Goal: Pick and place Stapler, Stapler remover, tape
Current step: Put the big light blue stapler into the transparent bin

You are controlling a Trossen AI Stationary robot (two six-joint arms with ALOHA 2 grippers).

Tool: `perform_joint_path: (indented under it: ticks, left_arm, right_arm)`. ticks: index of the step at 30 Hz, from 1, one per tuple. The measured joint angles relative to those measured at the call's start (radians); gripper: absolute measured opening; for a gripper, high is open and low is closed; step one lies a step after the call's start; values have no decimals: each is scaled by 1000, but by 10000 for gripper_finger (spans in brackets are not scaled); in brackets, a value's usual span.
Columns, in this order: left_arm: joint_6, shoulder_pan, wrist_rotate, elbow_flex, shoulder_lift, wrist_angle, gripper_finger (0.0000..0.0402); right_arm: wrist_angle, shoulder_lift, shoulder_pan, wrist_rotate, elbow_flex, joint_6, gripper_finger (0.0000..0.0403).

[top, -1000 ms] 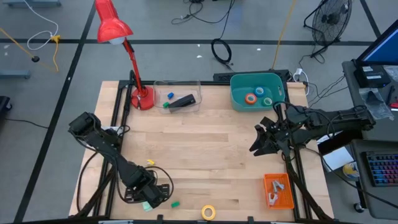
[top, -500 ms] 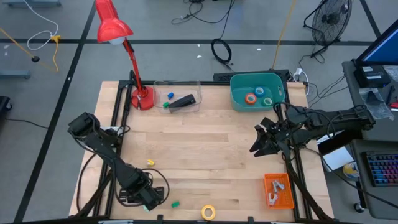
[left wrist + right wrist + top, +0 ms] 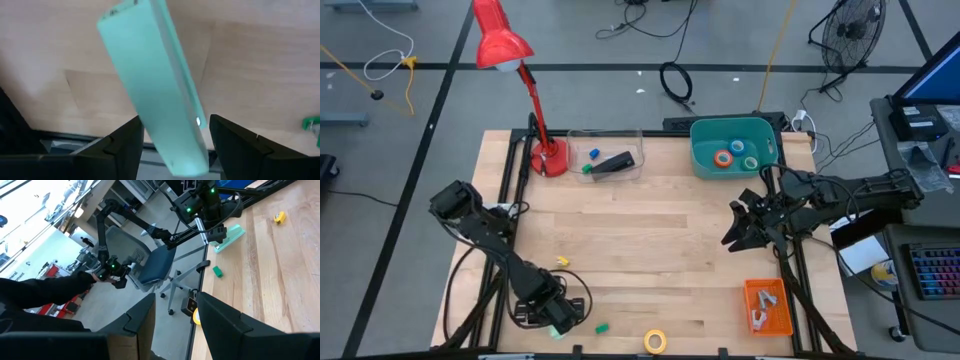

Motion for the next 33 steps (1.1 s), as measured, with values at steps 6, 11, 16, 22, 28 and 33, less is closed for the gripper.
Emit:
perform_joint_path:
  ticks: [6,11,16,22,28,33]
  left_arm:
    - [21,28,-9,-13,0,21,223]
    - [32,32,-34,-13,0,33,163]
    - [52,32,-60,-13,0,52,123]
    - [139,55,-189,-8,0,86,123]
    - [397,173,-324,40,0,93,130]
    - [665,336,-354,125,0,82,125]
  right_arm:
    - [0,0,0,3,0,0,139]
    - [0,0,0,22,0,1,139]
    - [0,0,0,21,0,5,139]
    - [0,0,0,20,0,12,139]
    - [0,0,0,22,0,9,139]
    - [0,0,0,22,0,9,139]
